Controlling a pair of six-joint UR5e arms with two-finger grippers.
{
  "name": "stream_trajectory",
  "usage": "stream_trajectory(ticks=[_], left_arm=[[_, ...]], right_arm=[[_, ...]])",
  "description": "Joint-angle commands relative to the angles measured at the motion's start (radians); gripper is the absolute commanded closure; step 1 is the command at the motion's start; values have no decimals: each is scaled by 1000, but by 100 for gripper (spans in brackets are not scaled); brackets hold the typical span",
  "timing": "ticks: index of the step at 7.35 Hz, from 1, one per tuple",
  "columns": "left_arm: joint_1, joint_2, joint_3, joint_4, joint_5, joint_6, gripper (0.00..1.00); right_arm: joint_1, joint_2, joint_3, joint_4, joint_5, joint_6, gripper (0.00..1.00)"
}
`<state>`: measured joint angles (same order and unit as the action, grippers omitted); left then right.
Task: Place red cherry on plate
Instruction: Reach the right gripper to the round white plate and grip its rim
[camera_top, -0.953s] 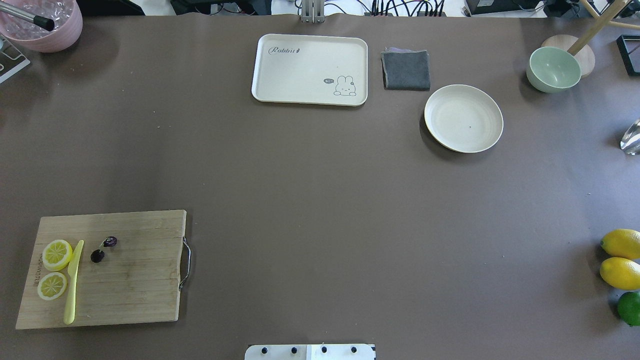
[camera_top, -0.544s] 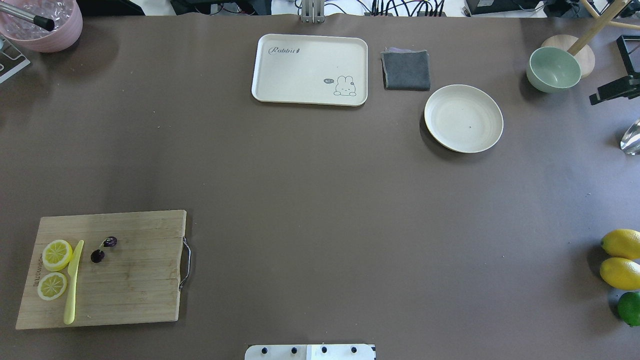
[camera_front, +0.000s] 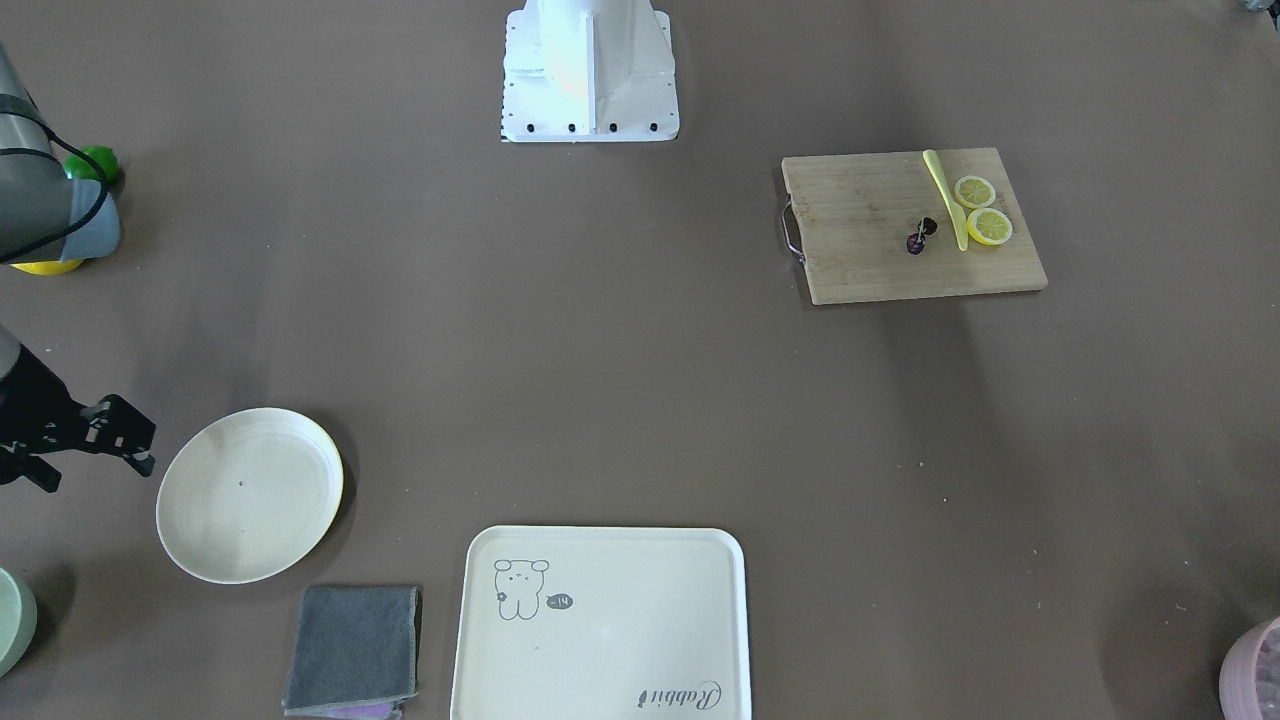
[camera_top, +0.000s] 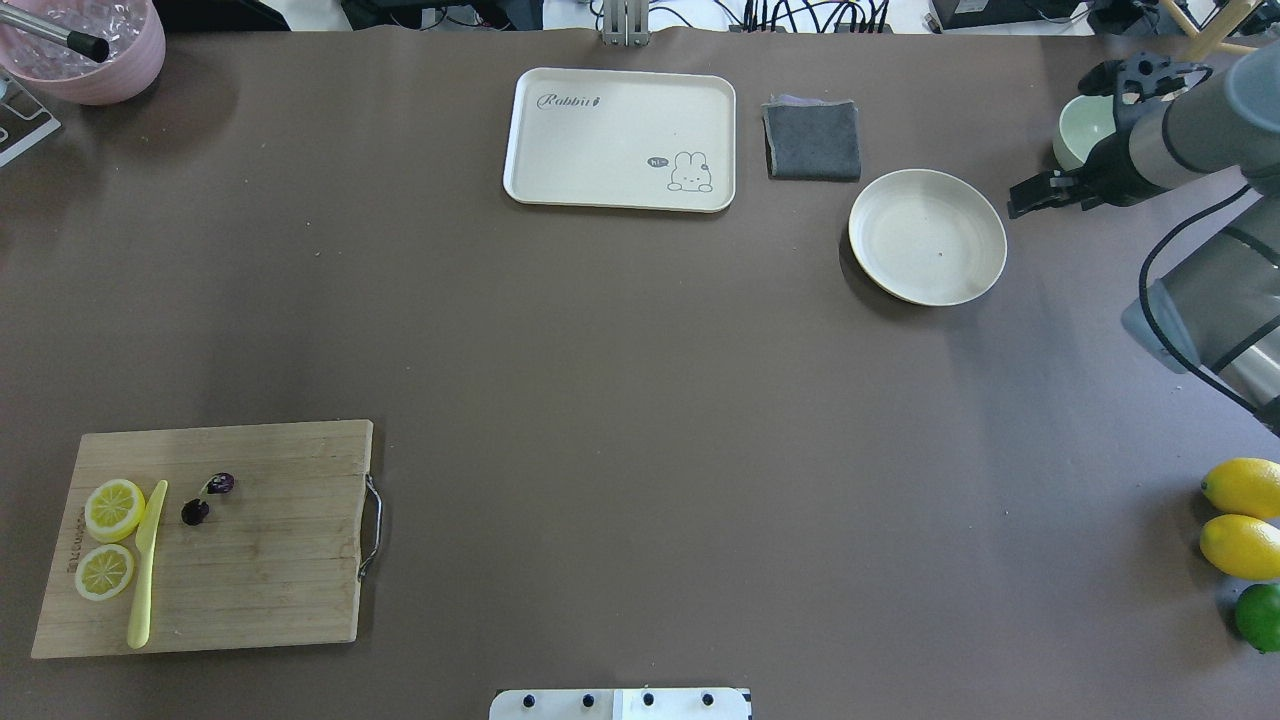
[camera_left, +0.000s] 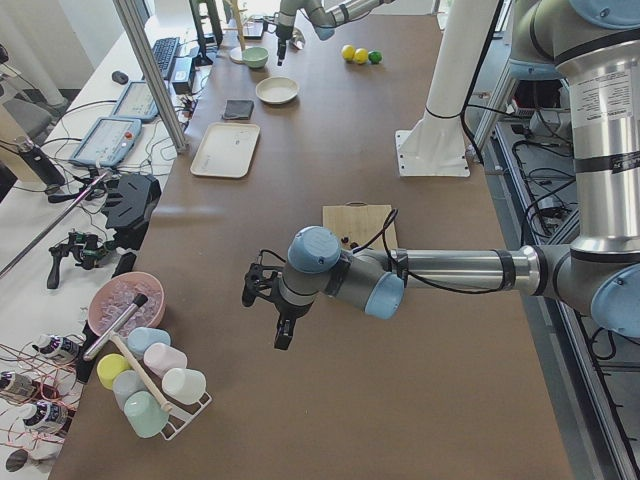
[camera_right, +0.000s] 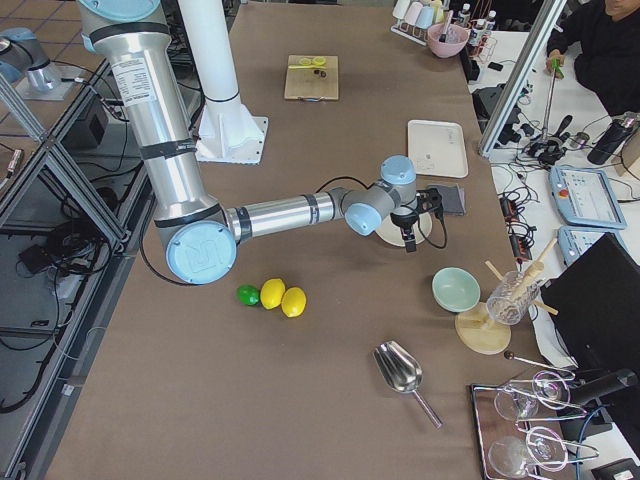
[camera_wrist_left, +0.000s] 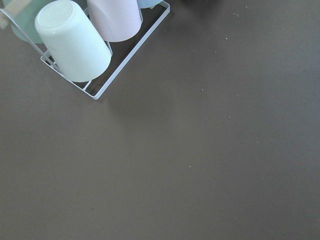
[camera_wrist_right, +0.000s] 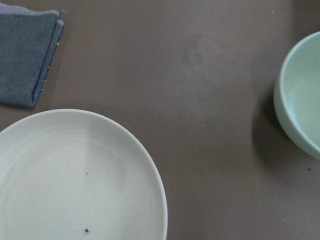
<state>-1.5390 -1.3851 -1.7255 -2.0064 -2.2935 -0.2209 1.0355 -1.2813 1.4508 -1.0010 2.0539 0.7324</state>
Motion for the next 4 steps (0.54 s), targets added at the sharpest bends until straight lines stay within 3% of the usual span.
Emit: stream_trajectory(ticks=[1, 4], left_arm=[[0, -12, 17, 0, 0, 0, 2], [-1, -17, 15, -2, -1, 0, 2]], right_arm=[[-48, 14, -39, 33, -29, 58, 0], [-57, 16, -122, 114, -31, 59, 0]])
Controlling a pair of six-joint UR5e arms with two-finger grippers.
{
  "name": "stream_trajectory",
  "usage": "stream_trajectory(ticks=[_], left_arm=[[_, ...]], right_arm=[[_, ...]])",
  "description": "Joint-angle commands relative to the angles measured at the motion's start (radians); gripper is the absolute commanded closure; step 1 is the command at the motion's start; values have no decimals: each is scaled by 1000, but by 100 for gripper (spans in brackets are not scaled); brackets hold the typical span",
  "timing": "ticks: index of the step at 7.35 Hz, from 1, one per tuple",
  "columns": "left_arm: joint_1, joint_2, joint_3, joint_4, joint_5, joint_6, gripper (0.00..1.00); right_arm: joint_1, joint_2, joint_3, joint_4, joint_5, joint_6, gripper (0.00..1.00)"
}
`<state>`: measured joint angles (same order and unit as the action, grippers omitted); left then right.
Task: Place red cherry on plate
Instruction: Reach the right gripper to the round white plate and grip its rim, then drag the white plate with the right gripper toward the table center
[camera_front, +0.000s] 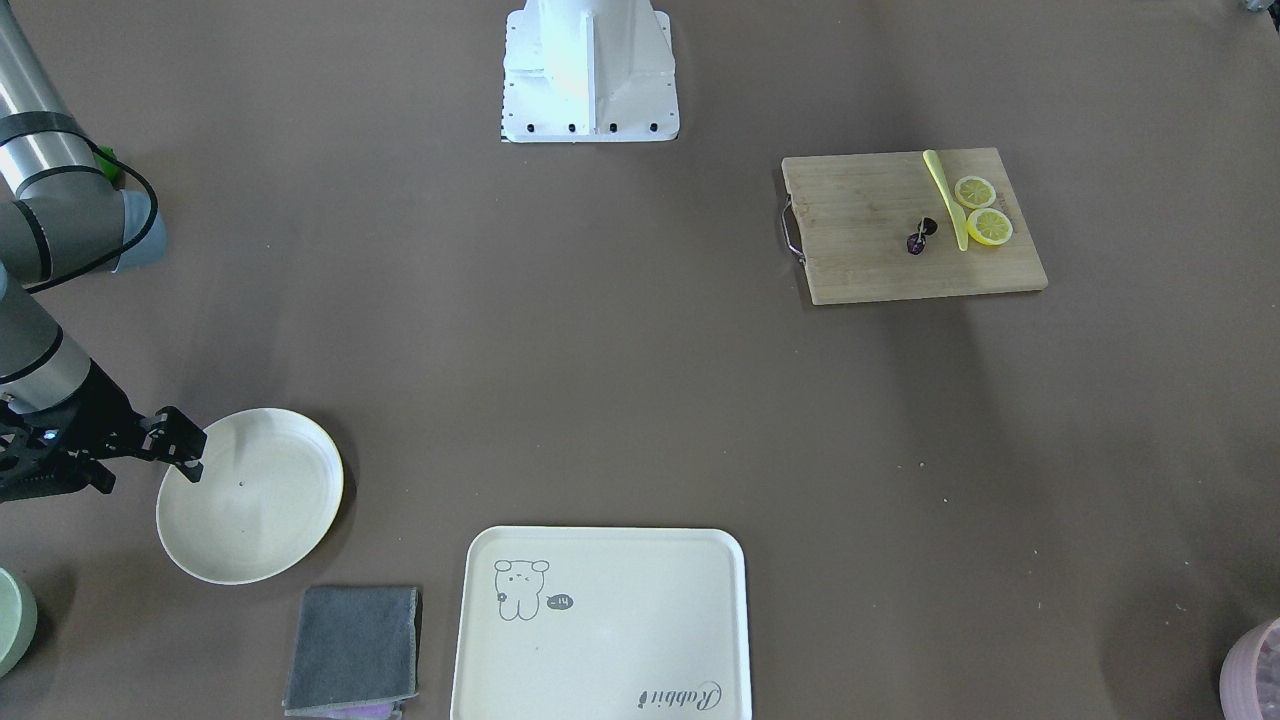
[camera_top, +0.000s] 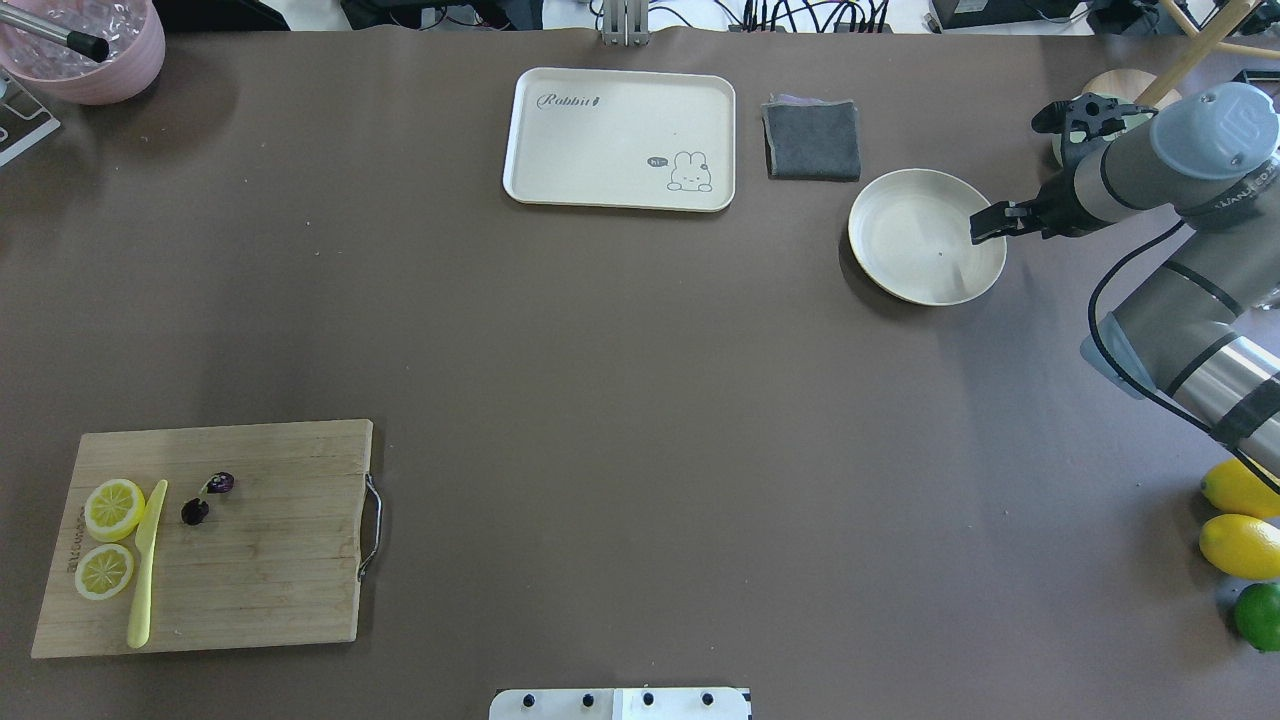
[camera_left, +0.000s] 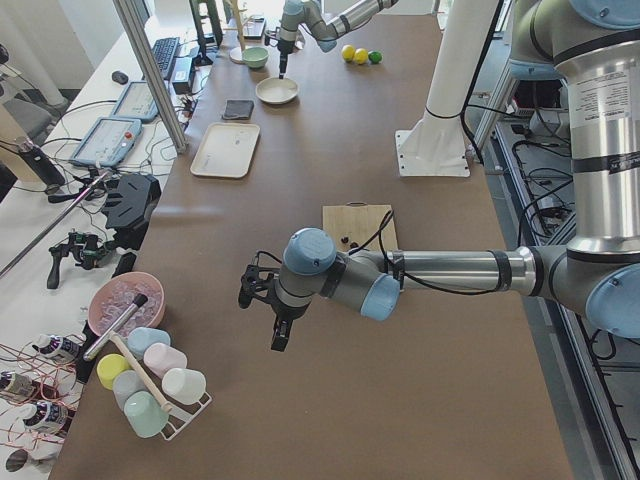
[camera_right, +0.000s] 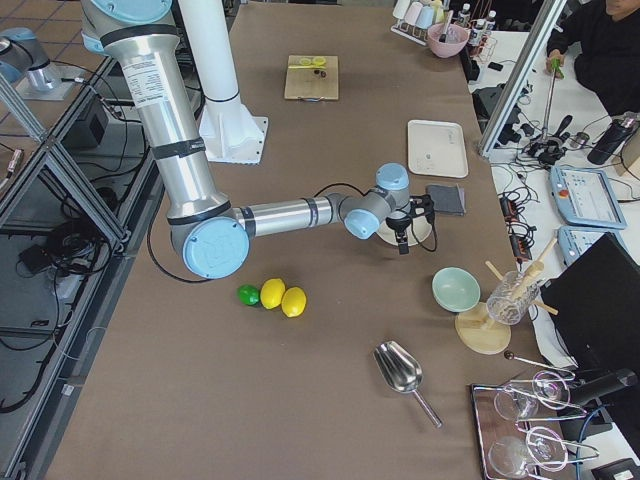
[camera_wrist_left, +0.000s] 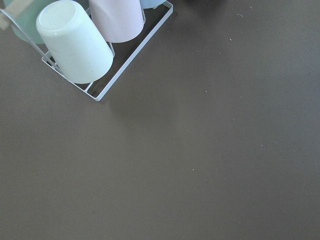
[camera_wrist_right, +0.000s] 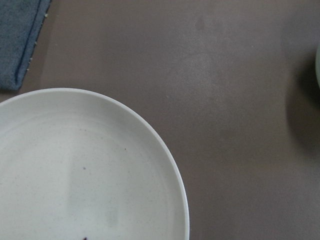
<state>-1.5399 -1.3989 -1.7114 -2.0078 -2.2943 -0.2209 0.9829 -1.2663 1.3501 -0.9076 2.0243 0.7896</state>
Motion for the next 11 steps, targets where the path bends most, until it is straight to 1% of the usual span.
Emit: stream_trajectory(ticks=[1, 2, 3, 4, 5, 7, 11], left_arm=[[0, -5, -1, 0, -1, 0, 2], [0, -5, 1, 0, -1, 0, 2], [1, -5, 1, 0, -1, 0, 2], [0, -5, 3, 0, 1, 0, 2], [0, -5, 1, 0, 1, 0, 2], [0, -5, 1, 0, 1, 0, 2], [0, -3, -8, 0, -1, 0, 2]], right_arm=[[-7, 1, -25, 21, -6, 2, 0], [-12, 2, -26, 21, -6, 5, 9], [-24, 4, -26, 22, -12, 38, 42], [-39, 10, -26, 24, -28, 54, 84], [-49, 15, -26, 24, -35, 54, 100], [-49, 18, -13, 24, -39, 71, 100], [-21, 45, -12, 22, -13, 115, 100]])
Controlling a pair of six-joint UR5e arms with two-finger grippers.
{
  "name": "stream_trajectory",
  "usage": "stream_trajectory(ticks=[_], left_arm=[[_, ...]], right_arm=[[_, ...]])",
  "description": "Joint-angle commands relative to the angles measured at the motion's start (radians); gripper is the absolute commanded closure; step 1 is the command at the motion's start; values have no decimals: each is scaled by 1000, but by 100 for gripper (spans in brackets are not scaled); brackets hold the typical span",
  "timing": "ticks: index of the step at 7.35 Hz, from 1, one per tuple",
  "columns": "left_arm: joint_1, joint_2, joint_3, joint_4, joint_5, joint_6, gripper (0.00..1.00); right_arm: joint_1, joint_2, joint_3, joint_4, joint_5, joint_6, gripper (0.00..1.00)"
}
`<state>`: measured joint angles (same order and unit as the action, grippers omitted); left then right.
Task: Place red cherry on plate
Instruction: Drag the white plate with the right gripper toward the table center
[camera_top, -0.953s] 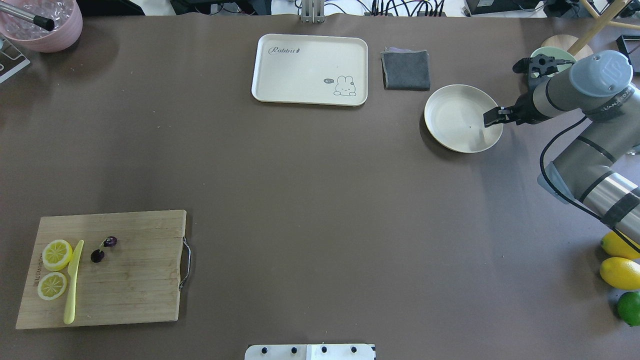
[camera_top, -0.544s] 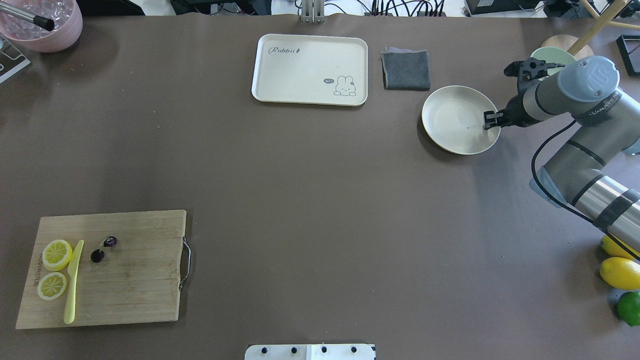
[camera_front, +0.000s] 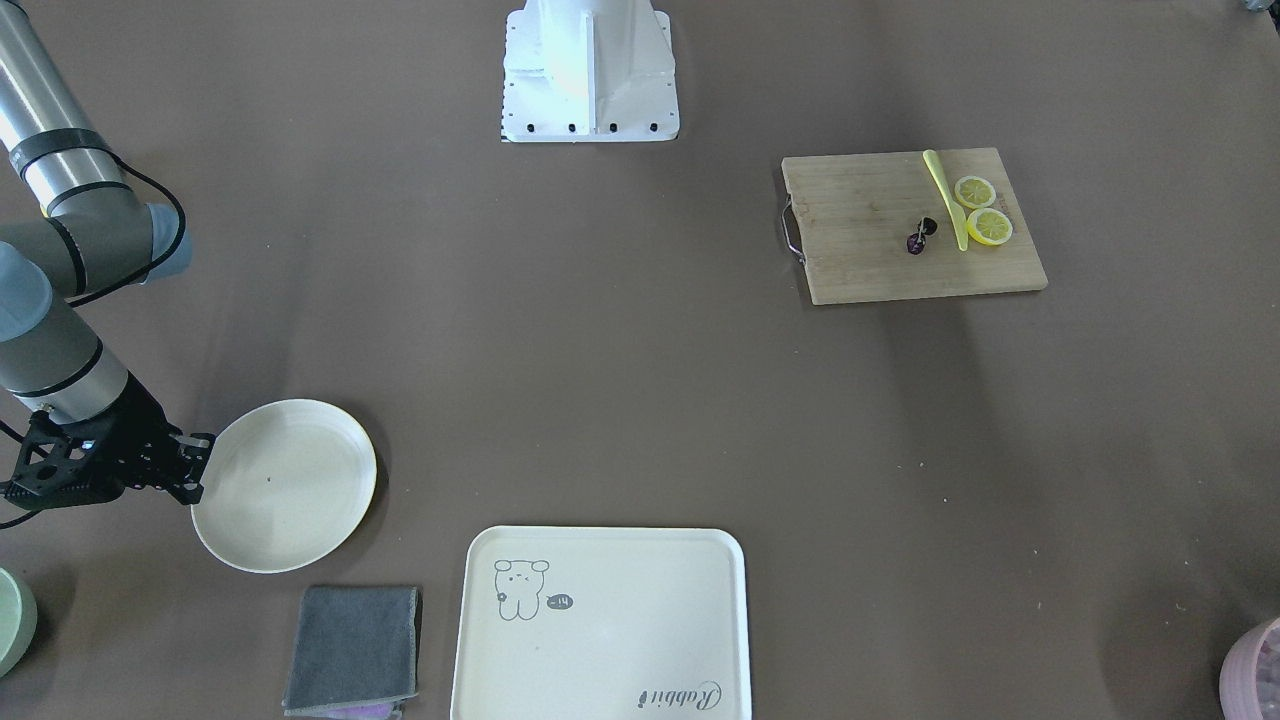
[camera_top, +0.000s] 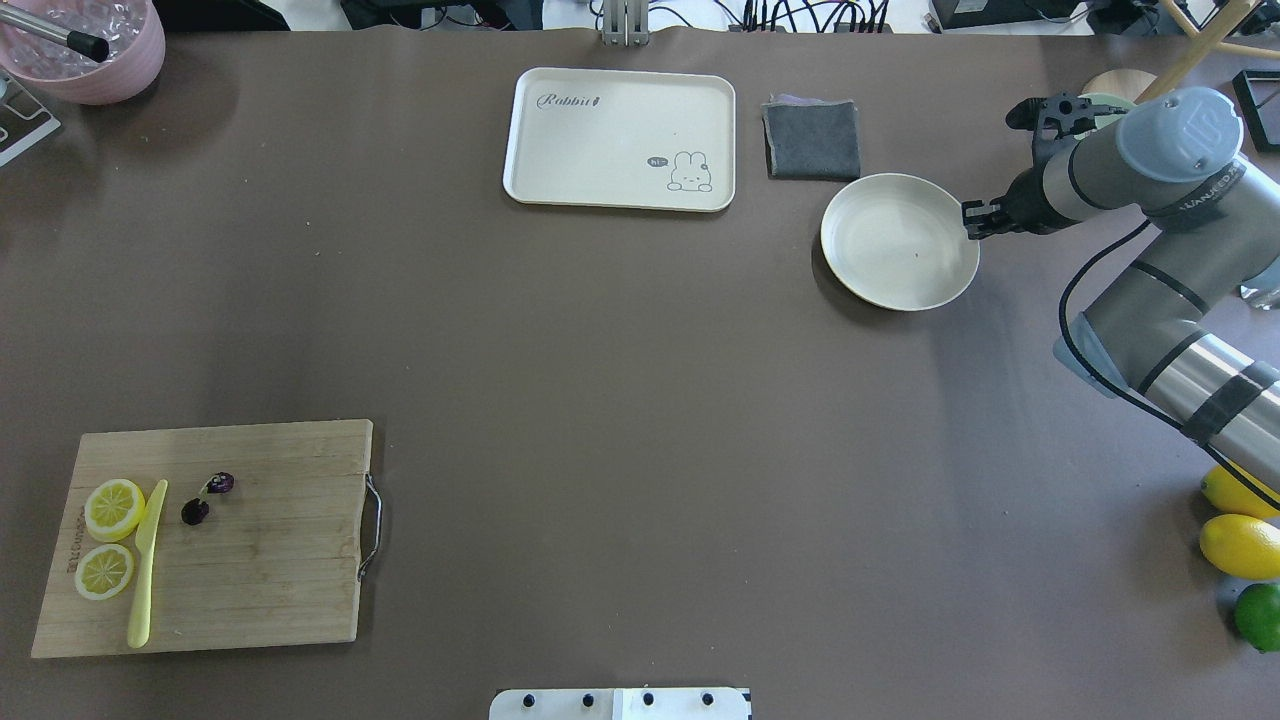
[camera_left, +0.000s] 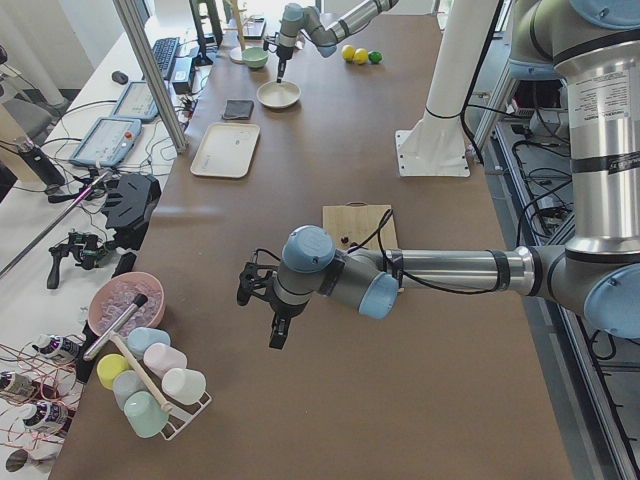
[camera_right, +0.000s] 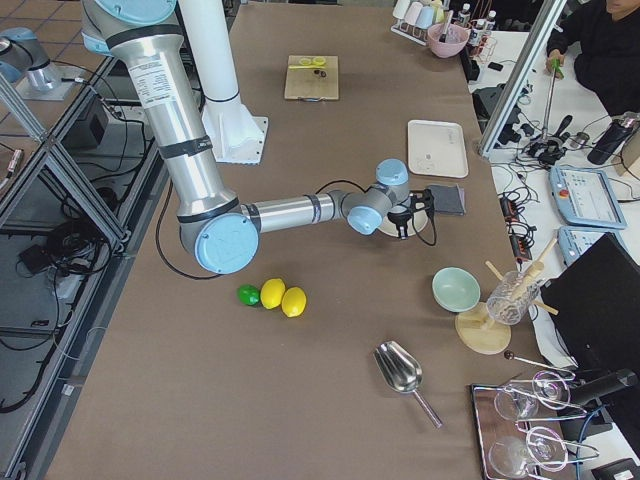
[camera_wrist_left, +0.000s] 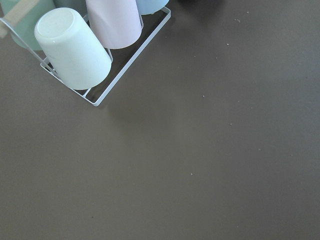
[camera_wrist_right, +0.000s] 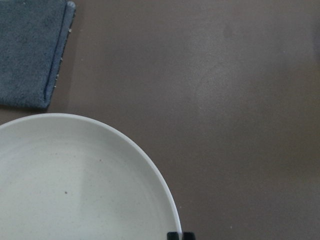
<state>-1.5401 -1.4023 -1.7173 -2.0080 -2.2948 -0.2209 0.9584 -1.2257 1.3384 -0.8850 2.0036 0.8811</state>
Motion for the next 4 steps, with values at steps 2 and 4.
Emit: stream_trajectory(ticks=[2, 4], left_arm=[[0, -1, -5, -2, 0, 0, 2], [-2, 0, -7, -2, 0, 0, 2]], right_arm=[[3, 15, -1, -2, 11, 44, 100], [49, 55, 11, 0, 122, 70, 100]])
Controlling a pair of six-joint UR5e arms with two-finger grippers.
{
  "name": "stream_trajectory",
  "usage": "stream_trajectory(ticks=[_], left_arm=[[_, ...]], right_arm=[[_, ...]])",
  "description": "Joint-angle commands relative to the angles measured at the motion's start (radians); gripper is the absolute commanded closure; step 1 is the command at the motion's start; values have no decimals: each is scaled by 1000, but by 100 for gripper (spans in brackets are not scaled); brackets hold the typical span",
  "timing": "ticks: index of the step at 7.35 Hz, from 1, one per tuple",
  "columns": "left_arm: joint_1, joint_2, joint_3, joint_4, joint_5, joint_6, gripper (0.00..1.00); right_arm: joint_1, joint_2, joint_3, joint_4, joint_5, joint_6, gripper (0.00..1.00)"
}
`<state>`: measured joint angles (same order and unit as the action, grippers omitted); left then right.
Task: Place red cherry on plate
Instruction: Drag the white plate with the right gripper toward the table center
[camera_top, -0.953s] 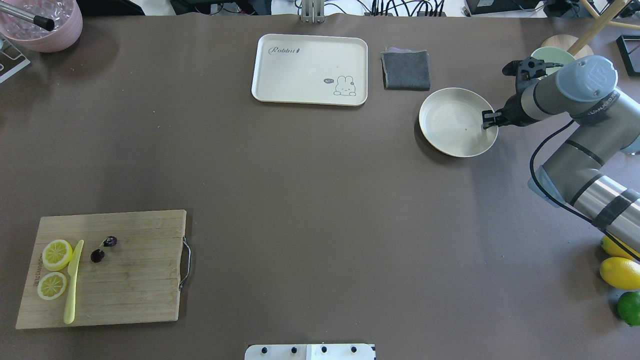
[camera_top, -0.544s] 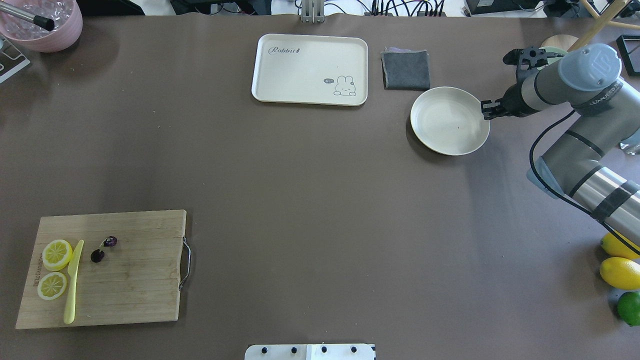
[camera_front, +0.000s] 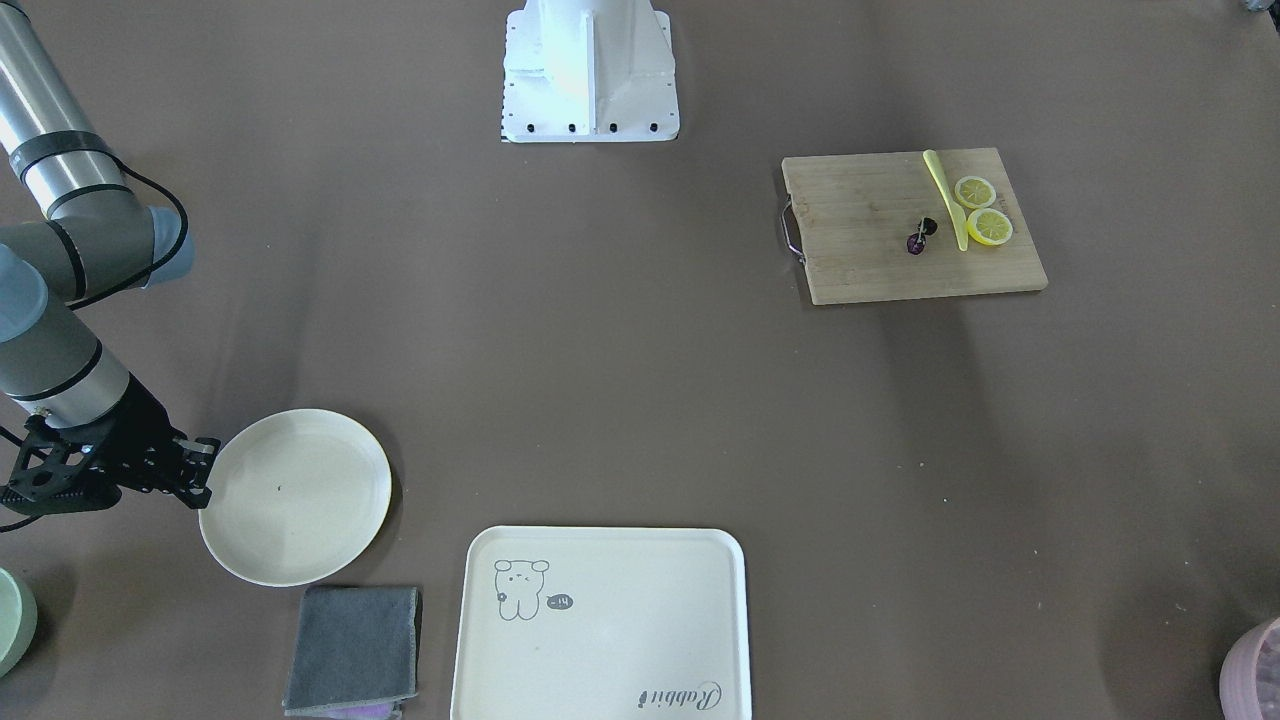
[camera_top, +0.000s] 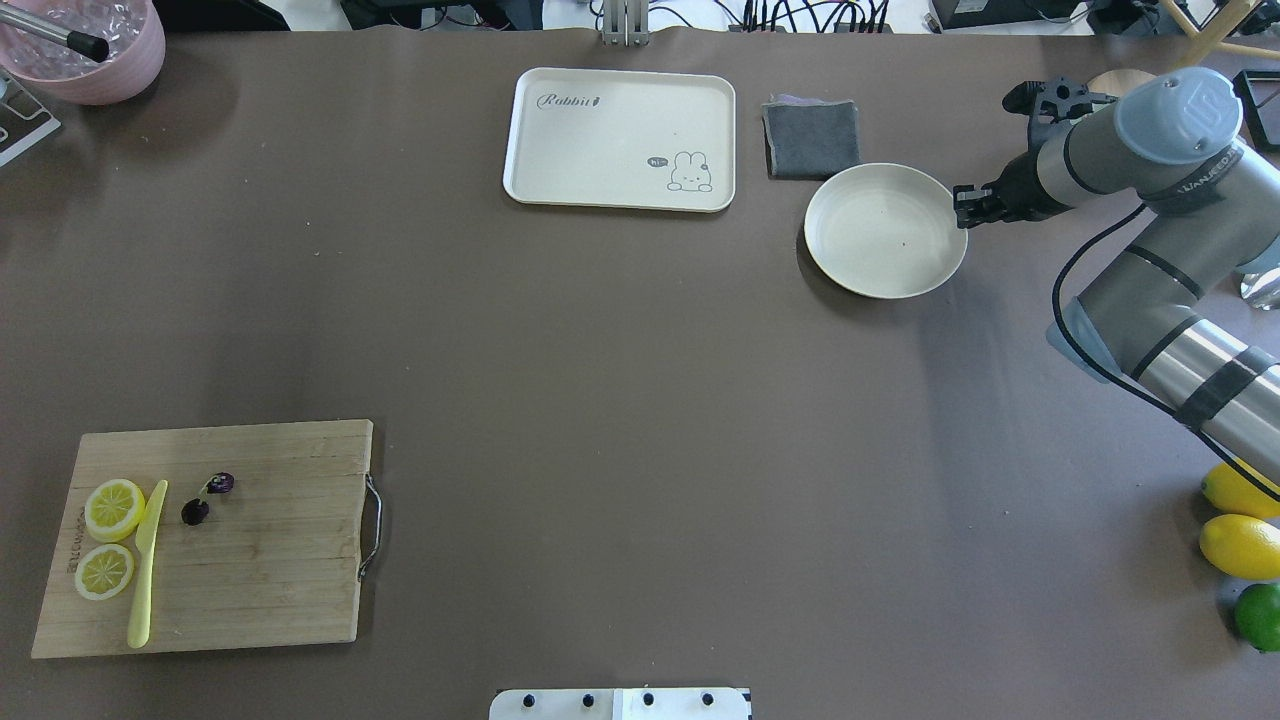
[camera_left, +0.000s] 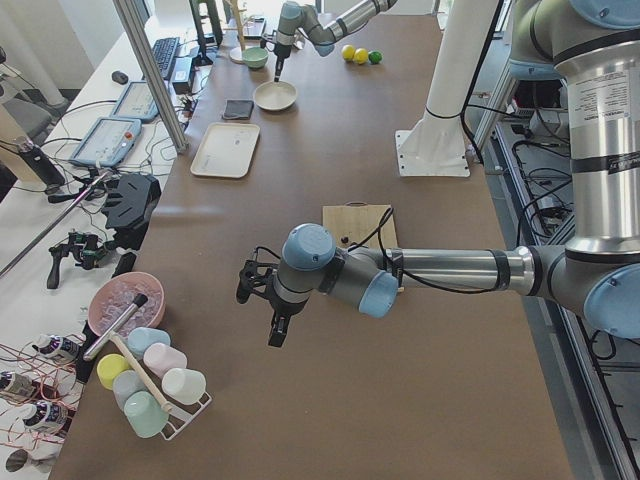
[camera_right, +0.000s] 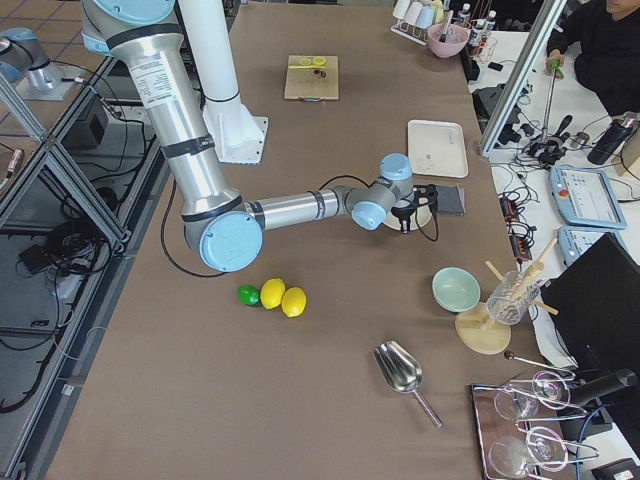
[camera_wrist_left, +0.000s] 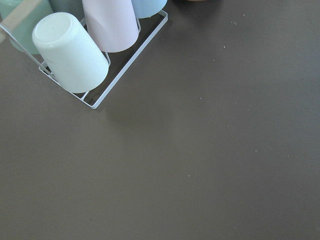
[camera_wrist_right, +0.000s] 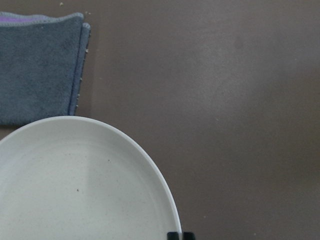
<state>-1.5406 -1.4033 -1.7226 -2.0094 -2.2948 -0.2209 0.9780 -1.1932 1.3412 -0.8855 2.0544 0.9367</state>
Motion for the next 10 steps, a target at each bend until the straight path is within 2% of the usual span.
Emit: stream_trajectory(ticks=[1, 2, 3, 5, 6, 8, 10], left_arm=[[-1, 1, -2, 0, 0, 0, 2], [-1, 3, 3, 0, 0, 0, 2], [-1, 6, 3, 0, 0, 0, 2], [-1, 13, 1, 0, 0, 0, 2], [-1, 13, 3, 0, 0, 0, 2], [-1, 13, 8, 0, 0, 0, 2], [-1, 12, 12, 0, 0, 0, 2]], right_arm=[[57, 23, 41, 0, 137, 19, 100], [64, 24, 71, 0, 183, 55, 100], [59, 46, 94, 0, 188, 98, 100], [-43, 78, 154, 2, 172, 201, 100], [-115, 136, 153, 2, 103, 258, 100], [-275, 191, 138, -3, -111, 309, 100], [-364, 205, 131, -1, -184, 336, 100]])
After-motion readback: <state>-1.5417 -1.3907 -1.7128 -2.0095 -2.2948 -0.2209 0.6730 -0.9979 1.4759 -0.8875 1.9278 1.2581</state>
